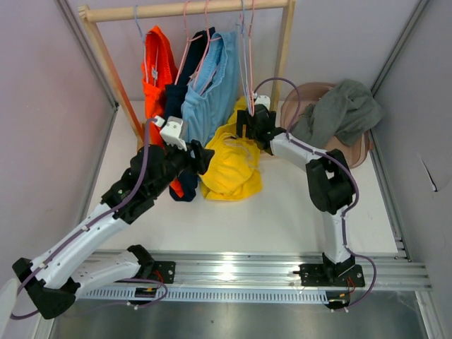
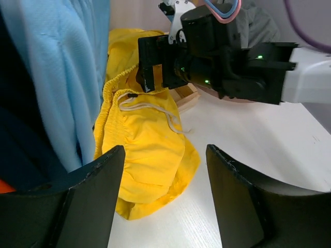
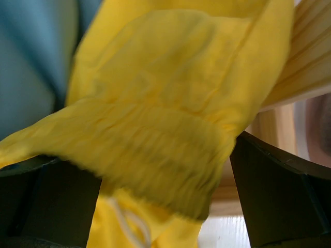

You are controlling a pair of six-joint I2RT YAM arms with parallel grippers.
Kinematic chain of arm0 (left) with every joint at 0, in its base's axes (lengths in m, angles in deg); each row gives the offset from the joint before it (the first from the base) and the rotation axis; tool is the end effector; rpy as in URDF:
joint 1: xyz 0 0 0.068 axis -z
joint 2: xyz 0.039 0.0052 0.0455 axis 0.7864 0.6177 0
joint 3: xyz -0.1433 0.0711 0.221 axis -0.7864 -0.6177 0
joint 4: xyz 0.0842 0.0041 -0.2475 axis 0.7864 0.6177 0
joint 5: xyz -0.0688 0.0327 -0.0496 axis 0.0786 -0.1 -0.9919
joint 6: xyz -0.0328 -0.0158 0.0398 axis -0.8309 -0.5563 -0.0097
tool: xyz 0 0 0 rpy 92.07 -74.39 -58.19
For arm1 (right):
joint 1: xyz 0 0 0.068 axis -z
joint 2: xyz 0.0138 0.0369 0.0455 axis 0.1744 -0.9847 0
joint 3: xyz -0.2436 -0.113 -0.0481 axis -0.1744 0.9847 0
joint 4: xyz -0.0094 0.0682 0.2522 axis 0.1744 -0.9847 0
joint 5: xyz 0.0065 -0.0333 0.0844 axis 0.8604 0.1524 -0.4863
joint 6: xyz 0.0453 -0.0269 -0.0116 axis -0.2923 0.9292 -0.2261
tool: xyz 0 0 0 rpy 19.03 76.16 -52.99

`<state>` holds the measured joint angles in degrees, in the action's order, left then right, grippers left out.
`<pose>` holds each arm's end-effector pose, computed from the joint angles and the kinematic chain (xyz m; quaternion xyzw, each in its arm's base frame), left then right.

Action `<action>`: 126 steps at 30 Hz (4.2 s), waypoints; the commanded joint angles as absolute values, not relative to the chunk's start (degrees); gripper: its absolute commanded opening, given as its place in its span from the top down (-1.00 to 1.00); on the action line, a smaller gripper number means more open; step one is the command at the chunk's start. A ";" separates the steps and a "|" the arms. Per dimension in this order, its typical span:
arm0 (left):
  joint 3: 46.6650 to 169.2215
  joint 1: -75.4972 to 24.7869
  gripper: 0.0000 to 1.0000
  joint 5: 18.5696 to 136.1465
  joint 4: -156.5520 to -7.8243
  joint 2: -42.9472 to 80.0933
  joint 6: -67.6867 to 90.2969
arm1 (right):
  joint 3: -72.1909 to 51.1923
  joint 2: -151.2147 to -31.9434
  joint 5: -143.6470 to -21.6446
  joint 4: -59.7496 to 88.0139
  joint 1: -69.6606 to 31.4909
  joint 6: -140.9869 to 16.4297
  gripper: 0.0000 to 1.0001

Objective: Remove the shorts from the hanger

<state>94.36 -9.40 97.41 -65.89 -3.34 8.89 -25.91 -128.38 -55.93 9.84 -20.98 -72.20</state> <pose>0.1592 -0.1359 0.3900 0.1214 0.7501 -0.2363 0.6056 0.4180 0.2379 0.2332 -0.0270 0.8647 0.0620 0.4977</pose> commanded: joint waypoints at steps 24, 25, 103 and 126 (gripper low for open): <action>91.67 -9.23 -0.41 97.48 -62.60 -7.26 8.03 | -10.35 -79.85 -23.95 33.45 -37.69 -48.97 1.00; 91.67 -9.14 -0.42 97.48 -62.77 -7.44 8.03 | -12.80 -79.67 -23.42 33.19 -37.51 -46.87 1.00; 164.63 -17.58 -0.47 112.25 -64.88 48.99 23.58 | 17.15 -64.12 -37.48 -9.26 -25.73 -79.37 -0.99; 153.19 -19.51 0.67 112.78 -61.36 44.94 19.90 | 18.20 -61.47 -37.21 -11.38 -25.73 -80.86 -0.99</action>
